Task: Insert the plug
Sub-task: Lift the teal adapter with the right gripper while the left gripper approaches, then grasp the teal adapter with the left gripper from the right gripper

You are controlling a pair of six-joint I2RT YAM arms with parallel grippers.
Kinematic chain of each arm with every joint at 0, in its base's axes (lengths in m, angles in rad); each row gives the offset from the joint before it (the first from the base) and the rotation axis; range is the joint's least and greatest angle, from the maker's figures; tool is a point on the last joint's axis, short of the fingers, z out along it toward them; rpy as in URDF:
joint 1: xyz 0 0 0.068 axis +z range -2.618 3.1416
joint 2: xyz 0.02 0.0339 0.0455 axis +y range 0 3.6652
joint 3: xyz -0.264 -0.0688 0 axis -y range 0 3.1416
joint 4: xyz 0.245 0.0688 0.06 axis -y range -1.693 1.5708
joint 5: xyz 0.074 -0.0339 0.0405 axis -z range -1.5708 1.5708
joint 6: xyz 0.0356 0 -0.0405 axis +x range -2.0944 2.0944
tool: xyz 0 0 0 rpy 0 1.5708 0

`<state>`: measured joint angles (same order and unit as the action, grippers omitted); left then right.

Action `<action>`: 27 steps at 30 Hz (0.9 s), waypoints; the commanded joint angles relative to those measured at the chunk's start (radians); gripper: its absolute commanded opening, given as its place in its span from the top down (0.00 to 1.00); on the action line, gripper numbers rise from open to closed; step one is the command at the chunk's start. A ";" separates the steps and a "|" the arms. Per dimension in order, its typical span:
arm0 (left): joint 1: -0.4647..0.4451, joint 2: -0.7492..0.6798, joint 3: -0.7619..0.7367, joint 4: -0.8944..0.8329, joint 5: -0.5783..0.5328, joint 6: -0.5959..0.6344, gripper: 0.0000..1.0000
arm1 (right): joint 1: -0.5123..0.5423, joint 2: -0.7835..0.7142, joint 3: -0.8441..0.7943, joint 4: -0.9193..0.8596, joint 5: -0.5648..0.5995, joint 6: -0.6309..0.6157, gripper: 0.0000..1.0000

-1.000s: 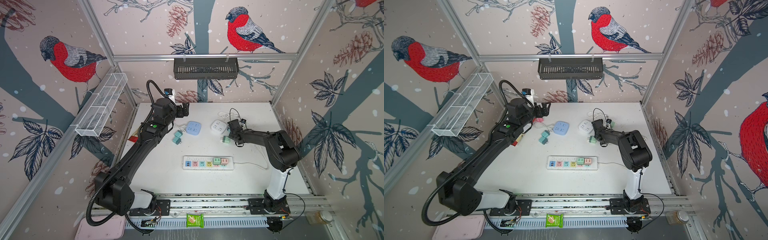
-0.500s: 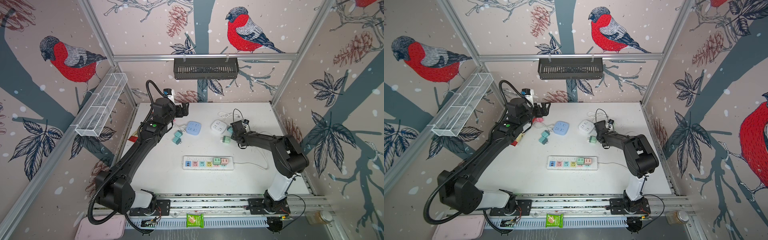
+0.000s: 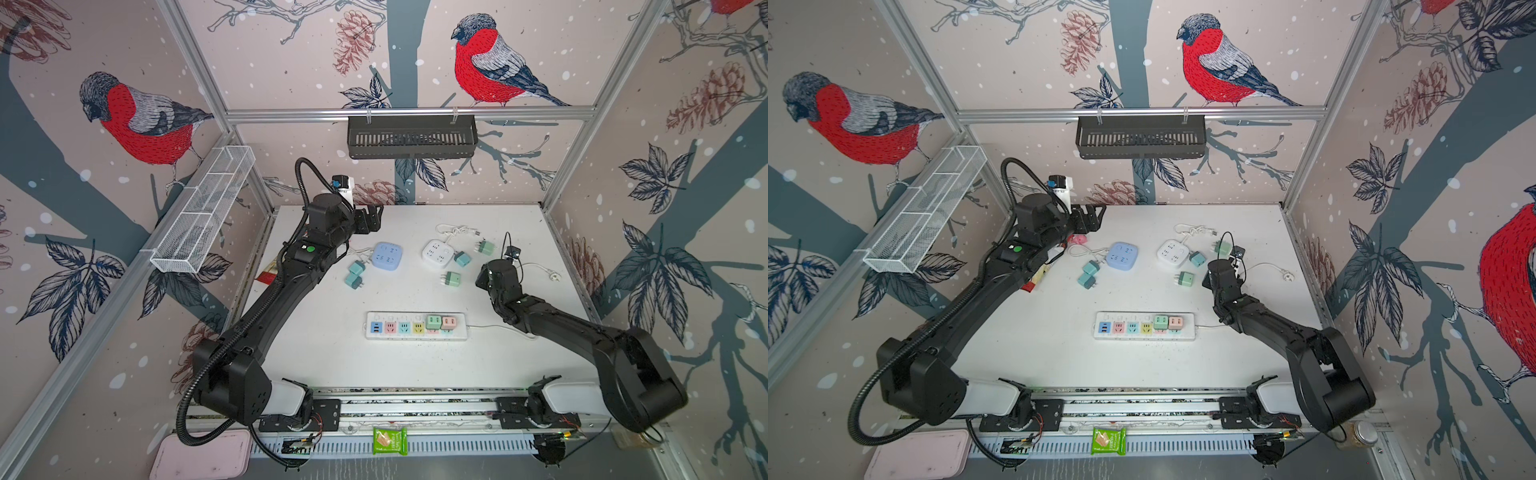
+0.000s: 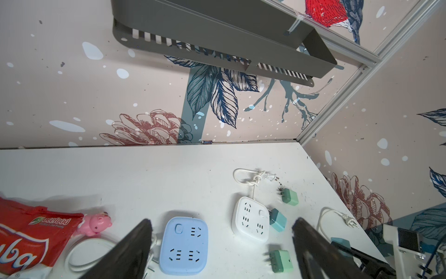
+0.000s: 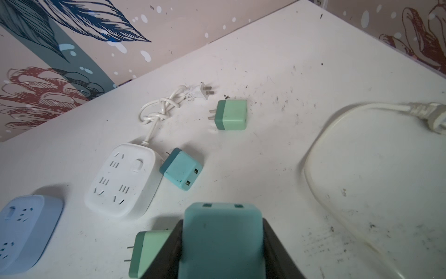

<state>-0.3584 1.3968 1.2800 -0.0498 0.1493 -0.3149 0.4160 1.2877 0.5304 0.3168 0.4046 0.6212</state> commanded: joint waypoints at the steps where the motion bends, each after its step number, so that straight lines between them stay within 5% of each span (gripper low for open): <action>1: -0.029 0.001 0.014 0.016 0.042 0.030 0.11 | 0.014 -0.114 -0.084 0.199 -0.038 -0.079 0.73; 13: -0.226 0.073 0.149 -0.148 0.069 0.161 0.14 | 0.114 -0.415 -0.418 0.683 -0.181 -0.269 0.78; 20: -0.271 0.118 0.220 -0.240 0.049 0.220 0.16 | 0.176 -0.310 -0.562 1.119 -0.341 -0.454 0.85; 27: -0.315 0.200 0.299 -0.343 0.067 0.287 0.18 | 0.277 -0.146 -0.507 1.124 -0.384 -0.685 0.99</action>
<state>-0.6563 1.5772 1.5539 -0.3264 0.2054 -0.0803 0.6590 1.1072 0.0093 1.3483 0.0498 0.0757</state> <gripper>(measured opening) 0.825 0.442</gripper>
